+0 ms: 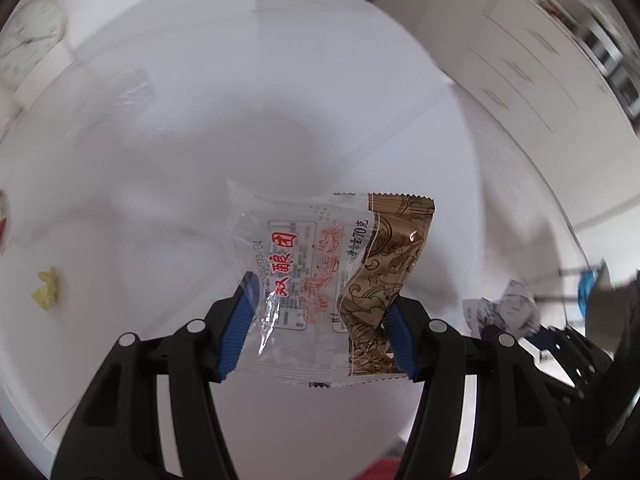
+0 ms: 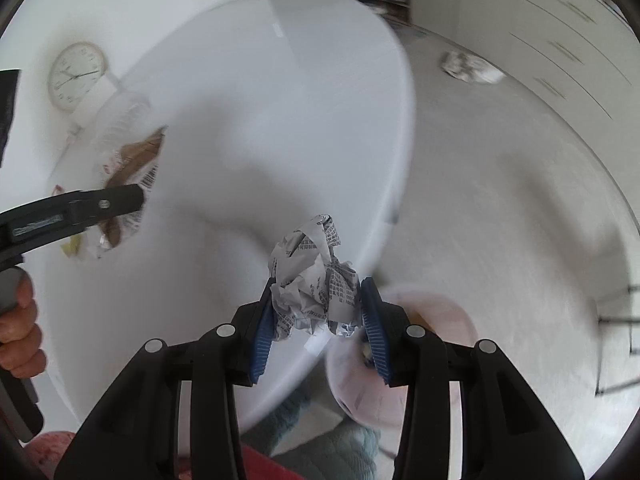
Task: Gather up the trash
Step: 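Carry both items to the bin and open both grippers to drop them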
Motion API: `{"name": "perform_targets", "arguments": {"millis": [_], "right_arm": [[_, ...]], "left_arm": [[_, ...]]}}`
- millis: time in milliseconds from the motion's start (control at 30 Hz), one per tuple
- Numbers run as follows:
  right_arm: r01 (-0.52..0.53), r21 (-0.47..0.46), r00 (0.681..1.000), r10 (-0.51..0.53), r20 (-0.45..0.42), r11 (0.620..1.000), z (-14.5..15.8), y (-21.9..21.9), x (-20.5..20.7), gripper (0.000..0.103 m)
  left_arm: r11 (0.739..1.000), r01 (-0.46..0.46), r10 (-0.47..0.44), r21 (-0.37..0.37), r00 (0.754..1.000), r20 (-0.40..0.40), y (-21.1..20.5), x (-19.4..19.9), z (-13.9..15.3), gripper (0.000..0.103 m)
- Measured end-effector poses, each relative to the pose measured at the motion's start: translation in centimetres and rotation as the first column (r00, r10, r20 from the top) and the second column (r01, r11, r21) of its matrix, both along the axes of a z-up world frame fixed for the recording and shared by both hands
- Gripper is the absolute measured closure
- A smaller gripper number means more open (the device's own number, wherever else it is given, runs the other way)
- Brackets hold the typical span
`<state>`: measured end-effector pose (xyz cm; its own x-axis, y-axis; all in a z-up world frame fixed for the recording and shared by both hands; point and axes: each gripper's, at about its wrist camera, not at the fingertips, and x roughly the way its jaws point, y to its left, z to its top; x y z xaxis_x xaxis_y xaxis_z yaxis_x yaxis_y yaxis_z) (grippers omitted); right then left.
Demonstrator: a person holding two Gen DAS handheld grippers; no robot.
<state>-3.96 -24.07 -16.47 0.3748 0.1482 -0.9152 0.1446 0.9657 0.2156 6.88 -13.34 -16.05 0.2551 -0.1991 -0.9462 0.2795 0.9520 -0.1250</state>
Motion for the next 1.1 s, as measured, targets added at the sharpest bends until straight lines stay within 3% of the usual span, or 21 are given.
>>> {"name": "perform_targets", "arguments": {"millis": [200, 500, 600, 667, 700, 1100], "right_arm": [[0.108, -0.014, 0.993, -0.109, -0.048, 0.994, -1.7, -3.3, -5.0, 0.061], [0.192, -0.014, 0.979, -0.192, -0.063, 0.981, -3.0, -6.5, -8.3, 0.059], [0.201, 0.001, 0.977, -0.200, -0.077, 0.980, -3.6, -7.0, -8.0, 0.049], [0.222, -0.016, 0.971, -0.222, -0.084, 0.975, -3.8, -7.3, -8.4, 0.011], [0.239, -0.033, 0.967, -0.241, -0.086, 0.971, -3.9, -7.6, -8.6, 0.004], [0.387, -0.054, 0.915, -0.390, -0.105, 0.921, -4.3, -11.6, -11.0, 0.003]], "left_arm": [[0.985, 0.170, -0.170, -0.023, 0.985, 0.005, -3.1, -5.8, 1.4, 0.045], [0.955, 0.297, -0.296, -0.027, 0.955, 0.034, -7.9, -8.1, 1.7, 0.045], [0.948, 0.317, -0.316, -0.026, 0.948, 0.036, -8.8, -8.9, 1.9, 0.045], [0.944, 0.330, -0.328, -0.024, 0.944, 0.038, -9.6, -9.2, 1.7, 0.045], [0.942, 0.335, -0.334, -0.023, 0.942, 0.039, -9.9, -9.3, 1.7, 0.045], [0.909, 0.416, -0.415, -0.026, 0.909, 0.019, -10.5, -10.1, 1.3, 0.044]]}}
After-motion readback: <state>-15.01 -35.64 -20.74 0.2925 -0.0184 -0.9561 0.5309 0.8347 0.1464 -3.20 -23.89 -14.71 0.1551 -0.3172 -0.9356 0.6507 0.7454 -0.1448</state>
